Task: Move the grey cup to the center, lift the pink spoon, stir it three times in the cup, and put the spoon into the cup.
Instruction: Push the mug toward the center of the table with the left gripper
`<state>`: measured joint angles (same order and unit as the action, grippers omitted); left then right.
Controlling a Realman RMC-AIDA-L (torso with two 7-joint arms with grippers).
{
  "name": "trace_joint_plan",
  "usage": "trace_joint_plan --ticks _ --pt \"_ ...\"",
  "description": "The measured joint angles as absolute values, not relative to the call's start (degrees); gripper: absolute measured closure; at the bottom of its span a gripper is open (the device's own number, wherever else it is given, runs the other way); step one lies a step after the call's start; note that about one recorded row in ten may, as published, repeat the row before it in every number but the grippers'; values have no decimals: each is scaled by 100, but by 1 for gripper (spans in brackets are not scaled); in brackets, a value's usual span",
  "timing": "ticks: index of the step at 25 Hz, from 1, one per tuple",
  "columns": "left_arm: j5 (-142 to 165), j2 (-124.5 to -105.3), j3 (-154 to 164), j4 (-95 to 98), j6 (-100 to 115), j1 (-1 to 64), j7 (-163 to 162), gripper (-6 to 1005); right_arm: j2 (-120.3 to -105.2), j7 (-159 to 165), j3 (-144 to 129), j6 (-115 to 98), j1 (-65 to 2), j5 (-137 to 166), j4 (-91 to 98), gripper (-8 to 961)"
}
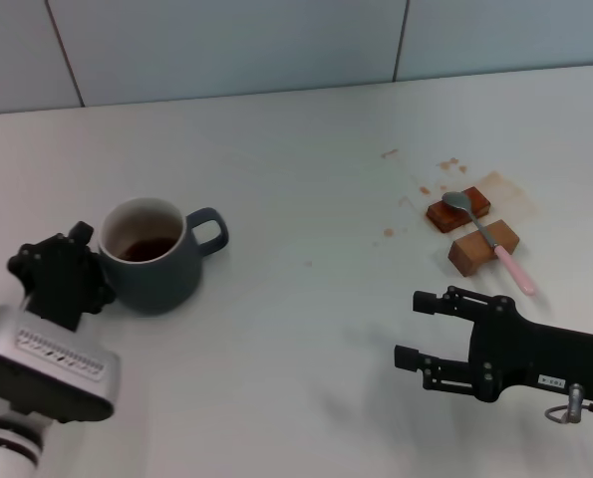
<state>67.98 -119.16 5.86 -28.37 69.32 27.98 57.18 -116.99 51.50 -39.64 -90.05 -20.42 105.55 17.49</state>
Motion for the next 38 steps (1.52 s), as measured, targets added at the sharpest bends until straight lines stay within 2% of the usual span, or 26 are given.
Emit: trace_joint_plan --ticks 26,35,38 --pt "8876 -11917 -523 -3580 5487 3305 5182 1001 -11697 5100 -3964 -9142 -2039 10555 1749 182" --pt "8973 -11877 -1026 -3426 5547 3117 4280 1000 -11697 5082 -3948 -9144 -2039 10555 1749 182" --pt "9872 -11824 -1138 -2617 5897 2937 2597 1000 -11697 5081 -3923 -9143 -2042 10552 1769 182"
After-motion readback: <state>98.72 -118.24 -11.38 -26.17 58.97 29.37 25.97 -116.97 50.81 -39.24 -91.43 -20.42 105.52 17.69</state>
